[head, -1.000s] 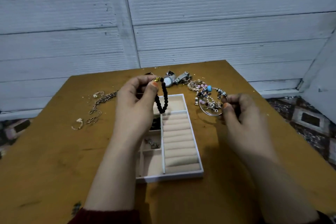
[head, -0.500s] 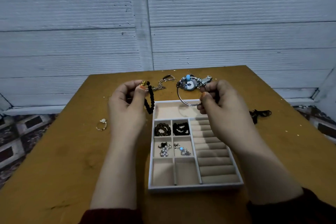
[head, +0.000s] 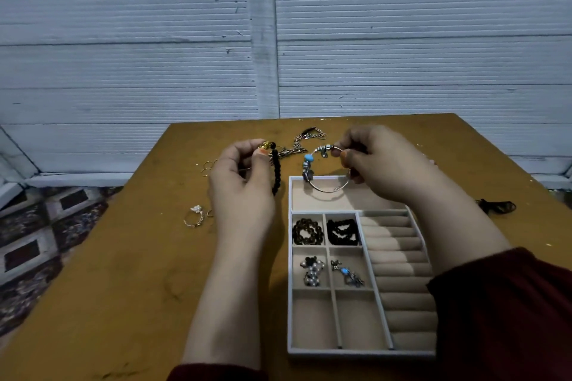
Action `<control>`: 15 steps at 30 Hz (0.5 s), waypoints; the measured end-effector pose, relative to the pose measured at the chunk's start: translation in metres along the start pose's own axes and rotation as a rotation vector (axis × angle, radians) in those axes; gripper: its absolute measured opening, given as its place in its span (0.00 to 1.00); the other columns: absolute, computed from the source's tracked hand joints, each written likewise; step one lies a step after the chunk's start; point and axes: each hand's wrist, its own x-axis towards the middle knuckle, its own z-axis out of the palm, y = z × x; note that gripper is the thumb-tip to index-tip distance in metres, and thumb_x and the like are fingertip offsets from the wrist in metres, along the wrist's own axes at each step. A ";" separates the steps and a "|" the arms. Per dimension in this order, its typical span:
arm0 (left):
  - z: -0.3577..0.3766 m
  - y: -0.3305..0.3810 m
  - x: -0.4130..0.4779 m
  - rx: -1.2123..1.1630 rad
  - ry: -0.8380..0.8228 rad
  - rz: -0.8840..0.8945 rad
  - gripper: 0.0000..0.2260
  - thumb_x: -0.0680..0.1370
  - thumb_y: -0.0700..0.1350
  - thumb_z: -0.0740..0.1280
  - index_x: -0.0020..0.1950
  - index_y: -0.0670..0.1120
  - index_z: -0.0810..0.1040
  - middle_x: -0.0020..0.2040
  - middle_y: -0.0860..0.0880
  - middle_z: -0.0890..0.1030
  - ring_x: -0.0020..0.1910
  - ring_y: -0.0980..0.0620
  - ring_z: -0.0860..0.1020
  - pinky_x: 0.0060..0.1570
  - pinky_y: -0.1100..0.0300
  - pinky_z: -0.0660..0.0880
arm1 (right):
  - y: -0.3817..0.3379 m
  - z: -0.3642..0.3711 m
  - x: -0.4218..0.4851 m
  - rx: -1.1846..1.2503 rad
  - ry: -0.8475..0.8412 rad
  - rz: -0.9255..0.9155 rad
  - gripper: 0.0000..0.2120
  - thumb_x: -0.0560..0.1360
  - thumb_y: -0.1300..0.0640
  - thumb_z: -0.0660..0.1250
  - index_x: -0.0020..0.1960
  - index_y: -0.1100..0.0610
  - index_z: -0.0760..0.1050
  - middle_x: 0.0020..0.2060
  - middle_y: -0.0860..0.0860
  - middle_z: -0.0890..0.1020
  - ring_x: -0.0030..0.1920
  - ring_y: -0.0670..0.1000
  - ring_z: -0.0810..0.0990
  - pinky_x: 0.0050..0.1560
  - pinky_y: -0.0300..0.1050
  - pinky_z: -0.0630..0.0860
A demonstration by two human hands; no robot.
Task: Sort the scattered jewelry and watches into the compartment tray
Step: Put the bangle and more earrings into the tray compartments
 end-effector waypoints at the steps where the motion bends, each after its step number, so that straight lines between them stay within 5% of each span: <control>1: 0.000 -0.001 0.000 0.017 -0.009 0.004 0.07 0.78 0.39 0.64 0.47 0.50 0.78 0.38 0.56 0.77 0.34 0.64 0.73 0.39 0.67 0.72 | 0.002 0.003 0.001 0.000 -0.013 0.006 0.11 0.77 0.63 0.61 0.40 0.50 0.74 0.34 0.46 0.79 0.37 0.54 0.80 0.46 0.53 0.80; 6: 0.002 -0.007 0.001 0.063 -0.019 0.023 0.06 0.78 0.40 0.64 0.49 0.49 0.79 0.38 0.54 0.77 0.36 0.56 0.74 0.42 0.55 0.75 | 0.009 0.020 0.002 -0.040 -0.064 0.009 0.09 0.78 0.62 0.61 0.43 0.50 0.74 0.36 0.52 0.82 0.34 0.52 0.78 0.43 0.48 0.77; 12: 0.001 -0.010 0.000 0.081 -0.031 0.040 0.06 0.78 0.40 0.64 0.48 0.51 0.79 0.37 0.55 0.77 0.35 0.56 0.73 0.39 0.58 0.73 | 0.017 0.023 0.002 -0.154 -0.080 0.023 0.10 0.77 0.61 0.62 0.49 0.49 0.79 0.34 0.49 0.80 0.33 0.47 0.76 0.34 0.37 0.70; 15: 0.001 -0.009 -0.001 0.090 -0.040 0.038 0.07 0.78 0.41 0.64 0.47 0.52 0.78 0.38 0.56 0.77 0.35 0.58 0.73 0.38 0.61 0.72 | 0.017 0.021 0.001 -0.197 -0.027 0.044 0.07 0.74 0.62 0.66 0.46 0.50 0.77 0.32 0.47 0.78 0.35 0.47 0.77 0.33 0.39 0.67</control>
